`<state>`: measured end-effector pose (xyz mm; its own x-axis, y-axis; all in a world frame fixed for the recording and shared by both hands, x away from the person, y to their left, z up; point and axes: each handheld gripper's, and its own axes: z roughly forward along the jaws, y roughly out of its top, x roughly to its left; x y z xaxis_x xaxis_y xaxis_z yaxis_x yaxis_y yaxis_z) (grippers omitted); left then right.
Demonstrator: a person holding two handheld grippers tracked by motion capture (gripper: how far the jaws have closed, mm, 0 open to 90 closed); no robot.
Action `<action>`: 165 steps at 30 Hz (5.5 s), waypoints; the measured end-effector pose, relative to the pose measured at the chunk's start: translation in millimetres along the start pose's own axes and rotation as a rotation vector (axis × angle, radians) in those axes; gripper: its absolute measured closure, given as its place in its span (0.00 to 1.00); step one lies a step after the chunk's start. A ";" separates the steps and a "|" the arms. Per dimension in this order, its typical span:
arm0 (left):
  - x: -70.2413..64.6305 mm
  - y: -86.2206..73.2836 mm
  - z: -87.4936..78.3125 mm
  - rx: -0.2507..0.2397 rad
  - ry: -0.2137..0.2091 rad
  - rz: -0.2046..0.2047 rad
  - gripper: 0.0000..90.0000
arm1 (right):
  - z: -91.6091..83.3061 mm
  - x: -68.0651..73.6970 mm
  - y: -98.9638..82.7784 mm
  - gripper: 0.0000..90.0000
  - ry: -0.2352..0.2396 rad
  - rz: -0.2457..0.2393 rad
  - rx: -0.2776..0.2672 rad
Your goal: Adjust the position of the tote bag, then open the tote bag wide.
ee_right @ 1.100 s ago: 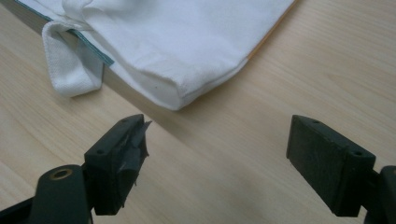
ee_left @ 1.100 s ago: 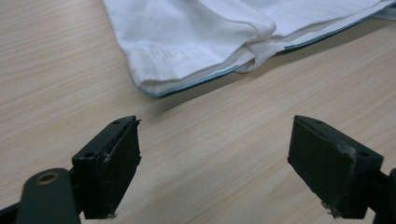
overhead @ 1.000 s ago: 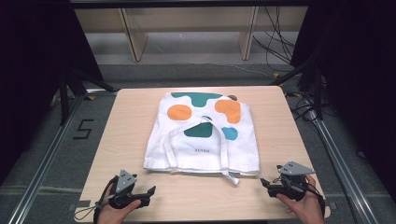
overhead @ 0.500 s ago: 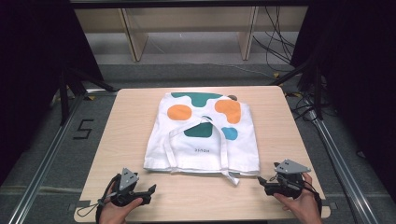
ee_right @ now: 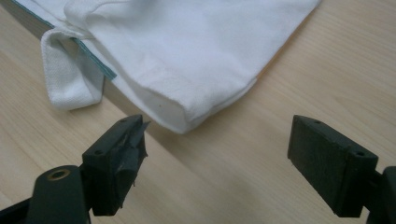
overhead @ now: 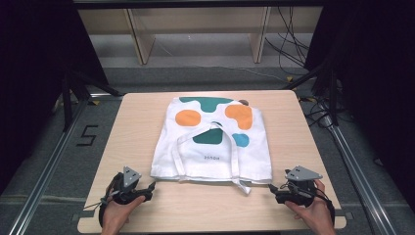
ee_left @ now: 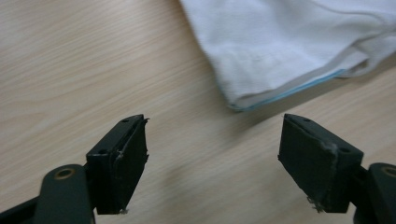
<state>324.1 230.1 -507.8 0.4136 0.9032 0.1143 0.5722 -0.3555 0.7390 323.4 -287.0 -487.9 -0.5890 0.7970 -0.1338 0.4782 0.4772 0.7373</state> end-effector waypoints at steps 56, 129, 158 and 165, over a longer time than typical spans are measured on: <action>-11.4 33.3 42.6 0.030 0.027 0.132 0.63 | 16.9 2.2 12.0 0.35 -0.012 -0.074 0.035; -39.8 49.9 -32.6 -0.280 -0.093 0.174 0.90 | -19.3 -14.2 59.5 0.97 -0.028 -0.086 -0.214; -36.7 96.8 -120.5 -0.538 -0.074 0.238 0.95 | -87.0 -19.0 99.1 0.98 -0.054 -0.135 -0.436; -37.2 103.1 -135.1 -0.571 -0.060 0.257 0.96 | -105.1 -19.2 111.9 0.98 -0.061 -0.144 -0.479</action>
<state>272.0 192.3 -346.2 0.5365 0.7849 0.3100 -0.0122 -0.3600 0.9329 319.7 -287.9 -333.3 -0.5814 0.7622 -0.2846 0.0332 0.3718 0.9277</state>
